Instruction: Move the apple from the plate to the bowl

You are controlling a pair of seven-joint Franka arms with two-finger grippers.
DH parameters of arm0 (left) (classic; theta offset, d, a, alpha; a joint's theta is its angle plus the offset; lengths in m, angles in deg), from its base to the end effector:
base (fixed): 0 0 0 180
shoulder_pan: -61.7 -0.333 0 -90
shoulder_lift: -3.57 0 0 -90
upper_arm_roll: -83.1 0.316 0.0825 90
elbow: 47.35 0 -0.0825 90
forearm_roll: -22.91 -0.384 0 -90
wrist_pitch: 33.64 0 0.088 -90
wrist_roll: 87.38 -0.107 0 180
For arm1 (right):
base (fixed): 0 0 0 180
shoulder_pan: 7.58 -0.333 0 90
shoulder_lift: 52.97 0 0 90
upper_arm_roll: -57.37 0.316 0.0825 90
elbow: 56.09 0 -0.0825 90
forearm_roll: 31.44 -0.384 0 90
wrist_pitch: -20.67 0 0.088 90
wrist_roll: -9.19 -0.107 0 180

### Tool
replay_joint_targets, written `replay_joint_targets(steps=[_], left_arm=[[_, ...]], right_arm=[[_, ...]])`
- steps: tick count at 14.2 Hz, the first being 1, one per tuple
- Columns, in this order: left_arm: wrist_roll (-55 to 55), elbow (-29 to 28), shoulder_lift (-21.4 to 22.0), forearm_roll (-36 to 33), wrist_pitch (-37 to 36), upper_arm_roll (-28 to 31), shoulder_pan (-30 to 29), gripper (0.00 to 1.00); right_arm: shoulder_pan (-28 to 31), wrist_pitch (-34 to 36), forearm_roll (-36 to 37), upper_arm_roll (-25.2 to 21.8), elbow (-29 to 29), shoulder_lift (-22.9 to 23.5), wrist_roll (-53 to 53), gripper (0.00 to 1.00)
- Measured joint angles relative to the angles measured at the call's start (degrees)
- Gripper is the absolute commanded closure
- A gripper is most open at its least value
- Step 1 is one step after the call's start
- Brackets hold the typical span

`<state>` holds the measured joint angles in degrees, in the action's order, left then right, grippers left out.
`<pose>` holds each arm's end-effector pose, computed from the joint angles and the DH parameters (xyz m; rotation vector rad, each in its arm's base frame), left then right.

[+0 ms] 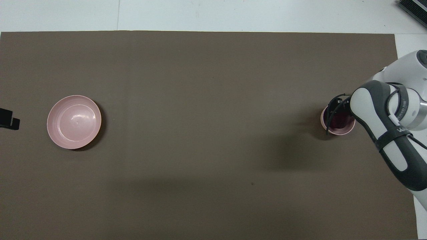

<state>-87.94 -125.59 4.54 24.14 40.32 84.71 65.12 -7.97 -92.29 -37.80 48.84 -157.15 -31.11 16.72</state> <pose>0.5149 -0.0188 0.7036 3.1188 -0.0729 -0.0905 0.6253 -0.0753 0.3379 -3.0656 0.0870 0.2477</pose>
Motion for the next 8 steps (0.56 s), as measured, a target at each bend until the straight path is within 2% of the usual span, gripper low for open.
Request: replay_joint_targets(steps=[1,3,5,8], left_arm=[[0.0,0.0,0.0,0.0,0.0,0.0,0.0,0.0],[0.0,0.0,0.0,0.0,0.0,0.0,0.0,0.0],[0.0,0.0,0.0,0.0,0.0,0.0,0.0,0.0],[0.0,0.0,0.0,0.0,0.0,0.0,0.0,0.0]], right_arm=[[0.0,0.0,0.0,0.0,0.0,0.0,0.0,0.38],[0.0,0.0,0.0,0.0,0.0,0.0,0.0,0.28],[0.0,0.0,0.0,0.0,0.0,0.0,0.0,0.22],[0.0,0.0,0.0,0.0,0.0,0.0,0.0,0.01]])
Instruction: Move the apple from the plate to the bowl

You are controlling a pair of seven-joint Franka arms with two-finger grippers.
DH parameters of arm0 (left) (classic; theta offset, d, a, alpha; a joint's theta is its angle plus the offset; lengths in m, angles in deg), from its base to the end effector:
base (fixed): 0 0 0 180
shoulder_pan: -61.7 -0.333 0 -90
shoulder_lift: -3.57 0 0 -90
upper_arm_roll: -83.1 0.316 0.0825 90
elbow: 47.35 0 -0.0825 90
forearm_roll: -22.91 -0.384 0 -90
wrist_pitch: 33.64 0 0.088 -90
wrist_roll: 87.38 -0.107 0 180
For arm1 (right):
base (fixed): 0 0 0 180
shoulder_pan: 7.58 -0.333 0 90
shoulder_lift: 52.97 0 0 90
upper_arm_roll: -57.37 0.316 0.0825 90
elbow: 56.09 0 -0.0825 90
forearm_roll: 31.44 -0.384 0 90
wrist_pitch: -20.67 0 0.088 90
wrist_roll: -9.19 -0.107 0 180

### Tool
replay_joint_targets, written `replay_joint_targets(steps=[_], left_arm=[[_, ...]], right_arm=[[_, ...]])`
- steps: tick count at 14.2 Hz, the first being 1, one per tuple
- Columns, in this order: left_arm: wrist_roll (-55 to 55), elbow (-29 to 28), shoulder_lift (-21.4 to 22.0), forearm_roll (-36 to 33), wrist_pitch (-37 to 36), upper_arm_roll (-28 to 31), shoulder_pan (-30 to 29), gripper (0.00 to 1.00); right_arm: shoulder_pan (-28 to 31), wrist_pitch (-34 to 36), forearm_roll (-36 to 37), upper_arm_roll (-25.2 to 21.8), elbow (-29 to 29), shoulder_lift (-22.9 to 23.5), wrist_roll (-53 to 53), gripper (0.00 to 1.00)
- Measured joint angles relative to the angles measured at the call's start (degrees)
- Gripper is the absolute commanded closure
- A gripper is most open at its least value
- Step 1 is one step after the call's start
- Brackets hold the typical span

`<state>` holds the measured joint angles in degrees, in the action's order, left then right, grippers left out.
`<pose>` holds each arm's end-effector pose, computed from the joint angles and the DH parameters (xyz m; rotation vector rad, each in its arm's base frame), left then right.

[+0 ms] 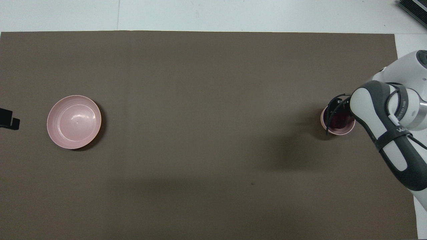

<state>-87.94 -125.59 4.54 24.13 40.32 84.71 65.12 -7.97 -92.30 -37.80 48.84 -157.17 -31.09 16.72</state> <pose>0.5149 -0.0188 0.7036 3.1190 -0.0728 -0.0905 0.6252 -0.0753 0.3375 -3.0655 0.0871 0.2485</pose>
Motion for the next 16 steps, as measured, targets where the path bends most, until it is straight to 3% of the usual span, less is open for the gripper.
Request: replay_joint_targets(steps=[11,16], left_arm=[[0.0,0.0,0.0,0.0,0.0,0.0,0.0,0.0],[0.0,0.0,0.0,0.0,0.0,0.0,0.0,0.0]], right_arm=[[-0.3,-0.4,0.0,0.1,0.8,-0.2,0.0,0.0],[-1.0,0.2,1.9,0.1,2.4,-4.1,-0.4,0.0]])
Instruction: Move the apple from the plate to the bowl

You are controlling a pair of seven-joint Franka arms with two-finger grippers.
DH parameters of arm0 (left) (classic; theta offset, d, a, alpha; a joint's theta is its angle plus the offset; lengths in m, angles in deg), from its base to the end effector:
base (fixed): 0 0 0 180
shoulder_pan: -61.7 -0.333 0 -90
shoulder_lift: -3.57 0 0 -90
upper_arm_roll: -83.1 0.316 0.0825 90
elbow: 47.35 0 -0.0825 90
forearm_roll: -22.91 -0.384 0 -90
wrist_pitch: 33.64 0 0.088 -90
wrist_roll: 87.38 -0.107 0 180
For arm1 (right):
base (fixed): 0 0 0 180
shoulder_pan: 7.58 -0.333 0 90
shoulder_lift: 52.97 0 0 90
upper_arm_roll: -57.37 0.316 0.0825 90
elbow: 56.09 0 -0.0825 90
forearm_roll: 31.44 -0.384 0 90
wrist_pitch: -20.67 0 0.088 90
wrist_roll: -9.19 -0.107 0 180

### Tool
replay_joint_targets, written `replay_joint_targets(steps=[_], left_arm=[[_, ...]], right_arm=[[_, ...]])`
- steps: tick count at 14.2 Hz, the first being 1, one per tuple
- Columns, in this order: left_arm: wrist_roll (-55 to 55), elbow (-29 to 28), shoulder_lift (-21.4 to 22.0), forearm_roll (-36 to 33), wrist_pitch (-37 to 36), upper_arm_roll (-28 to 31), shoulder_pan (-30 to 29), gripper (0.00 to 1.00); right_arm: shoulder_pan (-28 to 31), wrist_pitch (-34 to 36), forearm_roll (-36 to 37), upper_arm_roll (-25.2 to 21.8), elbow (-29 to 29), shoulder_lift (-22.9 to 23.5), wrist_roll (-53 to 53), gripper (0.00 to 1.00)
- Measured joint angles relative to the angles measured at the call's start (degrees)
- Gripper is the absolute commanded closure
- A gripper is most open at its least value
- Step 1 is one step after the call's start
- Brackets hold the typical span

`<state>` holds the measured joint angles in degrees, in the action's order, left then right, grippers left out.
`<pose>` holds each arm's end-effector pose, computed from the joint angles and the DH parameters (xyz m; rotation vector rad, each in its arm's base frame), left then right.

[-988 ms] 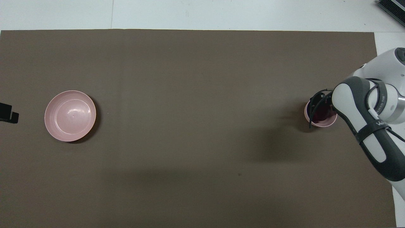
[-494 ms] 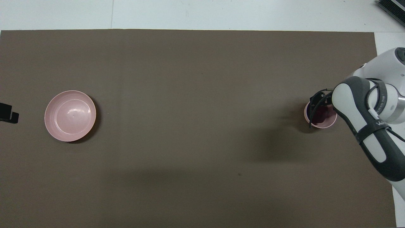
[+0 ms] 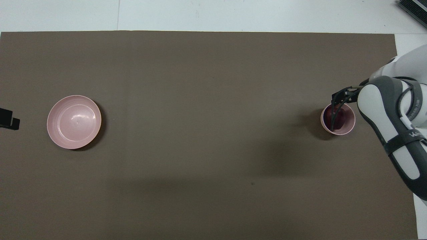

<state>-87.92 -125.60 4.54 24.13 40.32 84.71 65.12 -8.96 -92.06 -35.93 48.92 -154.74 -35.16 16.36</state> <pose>0.5149 -0.0188 0.7035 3.1190 -0.0723 -0.0908 0.6331 -0.0659 0.4008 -3.1065 0.0391 0.0894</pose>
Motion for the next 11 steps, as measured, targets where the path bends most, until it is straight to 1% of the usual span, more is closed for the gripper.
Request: replay_joint_targets(steps=[3,5,6,11], left_arm=[[0.0,0.0,0.0,0.0,0.0,0.0,0.0,0.0],[0.0,0.0,0.0,0.0,0.0,0.0,0.0,0.0],[0.0,0.0,0.0,0.0,0.0,0.0,0.0,0.0],[0.0,0.0,0.0,0.0,0.0,0.0,0.0,0.0]], right_arm=[[-2.5,2.9,4.5,0.1,0.3,-3.9,-5.1,0.0],[-4.5,5.5,5.4,0.1,0.5,-6.9,-9.0,0.0],[-4.6,6.8,5.6,0.1,0.9,-8.4,-9.4,0.0],[-3.3,19.1,5.7,-0.3,5.0,-17.3,-9.5,0.0]])
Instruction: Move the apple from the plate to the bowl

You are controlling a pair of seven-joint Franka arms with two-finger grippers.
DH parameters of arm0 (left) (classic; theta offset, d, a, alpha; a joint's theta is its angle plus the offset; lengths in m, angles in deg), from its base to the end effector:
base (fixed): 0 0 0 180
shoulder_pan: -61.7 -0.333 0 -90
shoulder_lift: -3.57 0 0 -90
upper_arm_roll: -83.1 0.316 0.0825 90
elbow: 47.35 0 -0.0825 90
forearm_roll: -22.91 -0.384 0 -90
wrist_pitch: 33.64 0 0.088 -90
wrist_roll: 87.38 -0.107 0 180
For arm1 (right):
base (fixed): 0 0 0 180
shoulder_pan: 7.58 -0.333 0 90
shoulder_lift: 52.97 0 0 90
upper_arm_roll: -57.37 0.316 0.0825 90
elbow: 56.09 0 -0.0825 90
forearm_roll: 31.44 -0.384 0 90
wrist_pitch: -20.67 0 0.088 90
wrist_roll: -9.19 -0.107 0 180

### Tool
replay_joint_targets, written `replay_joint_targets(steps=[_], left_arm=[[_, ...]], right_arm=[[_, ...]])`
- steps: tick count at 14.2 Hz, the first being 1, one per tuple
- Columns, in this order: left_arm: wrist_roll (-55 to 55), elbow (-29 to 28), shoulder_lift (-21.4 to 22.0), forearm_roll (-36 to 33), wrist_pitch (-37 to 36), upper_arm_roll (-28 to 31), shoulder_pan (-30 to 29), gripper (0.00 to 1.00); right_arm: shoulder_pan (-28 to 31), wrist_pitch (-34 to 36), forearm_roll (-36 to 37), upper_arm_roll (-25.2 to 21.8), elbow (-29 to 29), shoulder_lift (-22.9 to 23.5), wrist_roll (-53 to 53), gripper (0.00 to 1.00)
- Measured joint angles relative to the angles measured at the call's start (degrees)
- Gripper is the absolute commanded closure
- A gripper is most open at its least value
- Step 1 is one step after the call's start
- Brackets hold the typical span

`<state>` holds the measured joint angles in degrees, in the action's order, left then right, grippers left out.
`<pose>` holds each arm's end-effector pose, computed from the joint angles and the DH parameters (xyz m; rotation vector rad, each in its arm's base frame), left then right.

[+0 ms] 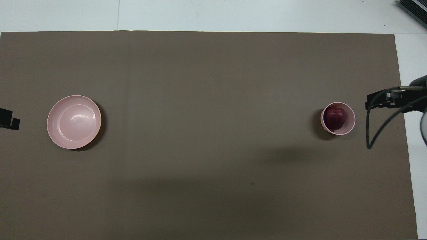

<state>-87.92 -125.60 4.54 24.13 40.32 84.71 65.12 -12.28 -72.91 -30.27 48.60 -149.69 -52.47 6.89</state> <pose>0.5149 -0.0188 0.7035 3.1190 -0.0723 -0.0908 0.5596 -0.0415 0.5954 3.1153 -0.1712 -0.0145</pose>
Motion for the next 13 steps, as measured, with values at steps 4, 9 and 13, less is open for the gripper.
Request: replay_joint_targets(steps=[4,9,13], left_arm=[[0.0,0.0,0.0,0.0,0.0,0.0,0.0,0.0],[0.0,0.0,0.0,0.0,0.0,0.0,0.0,0.0],[0.0,0.0,0.0,0.0,0.0,0.0,0.0,0.0]], right_arm=[[0.0,8.4,0.0,0.0,2.8,-4.6,0.0,0.0],[0.0,14.3,0.0,0.6,3.6,-10.3,0.4,0.0],[-0.2,14.8,2.4,1.2,3.3,-11.0,4.8,0.0]])
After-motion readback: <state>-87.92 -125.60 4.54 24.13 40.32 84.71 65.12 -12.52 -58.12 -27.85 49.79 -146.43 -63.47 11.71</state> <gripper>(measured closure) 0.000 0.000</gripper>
